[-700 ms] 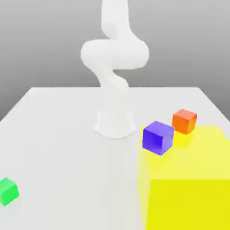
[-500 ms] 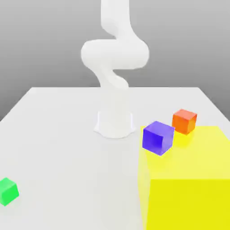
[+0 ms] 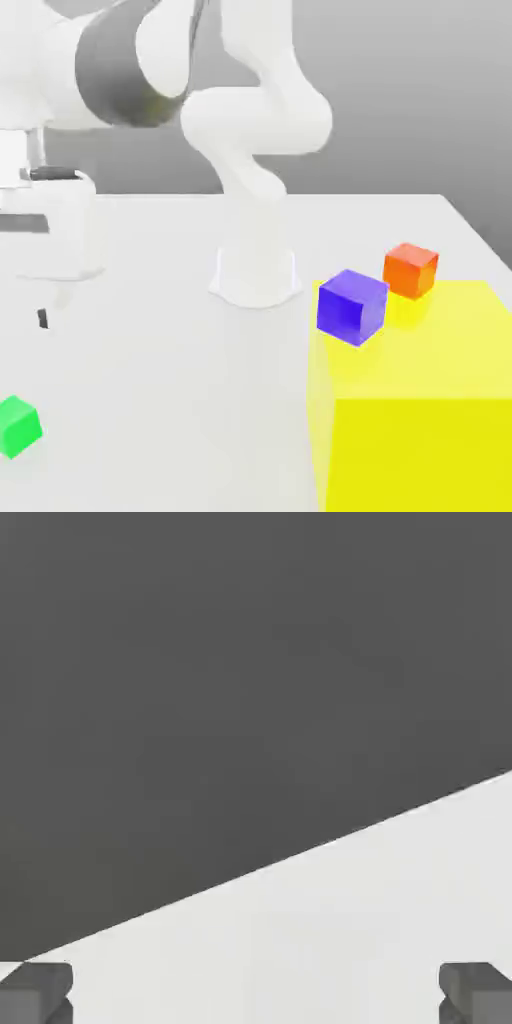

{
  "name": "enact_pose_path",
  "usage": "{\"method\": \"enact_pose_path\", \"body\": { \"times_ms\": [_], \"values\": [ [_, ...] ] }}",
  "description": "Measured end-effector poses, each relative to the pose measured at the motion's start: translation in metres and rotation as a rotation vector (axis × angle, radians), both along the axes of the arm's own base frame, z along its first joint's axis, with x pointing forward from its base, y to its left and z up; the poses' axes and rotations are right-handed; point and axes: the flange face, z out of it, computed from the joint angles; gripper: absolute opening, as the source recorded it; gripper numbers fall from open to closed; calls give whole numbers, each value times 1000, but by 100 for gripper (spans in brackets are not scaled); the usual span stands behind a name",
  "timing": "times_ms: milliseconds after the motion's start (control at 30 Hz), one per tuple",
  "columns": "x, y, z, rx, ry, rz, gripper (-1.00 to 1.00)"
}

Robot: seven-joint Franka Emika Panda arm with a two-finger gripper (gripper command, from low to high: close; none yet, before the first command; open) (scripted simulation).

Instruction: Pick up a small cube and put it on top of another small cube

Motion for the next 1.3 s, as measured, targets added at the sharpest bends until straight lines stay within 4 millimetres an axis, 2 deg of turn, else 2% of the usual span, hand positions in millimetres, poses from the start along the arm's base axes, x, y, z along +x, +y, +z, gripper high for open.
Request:
{"method": "enact_pose_path", "body": {
  "times_ms": [100,233,367,400,567,600,633,767,833,867,933,1067,1133,1200,1300],
  "values": [
    [-18,-24,-50,1,78,-45,0],
    [-57,-58,-112,-8,184,-115,0],
    [-66,-67,-167,-14,208,-129,0],
    [-67,-67,-181,-13,209,-131,-100],
    [-67,-66,-181,-12,210,-131,-100],
    [-67,-66,-188,-11,210,-131,-100],
    [-67,-67,-185,-12,211,-131,-100],
    [-67,-67,-138,-12,210,-131,-100],
    [-51,-63,-124,-8,215,-90,-100],
    [-37,-51,-116,-2,214,-31,-100],
    [-8,-13,-98,14,206,125,-100],
    [36,79,-56,40,189,473,-100],
    [49,128,-34,48,181,649,-100],
    [57,192,-11,49,176,856,-100],
    [53,272,25,45,169,1140,-100]
  ]
}}
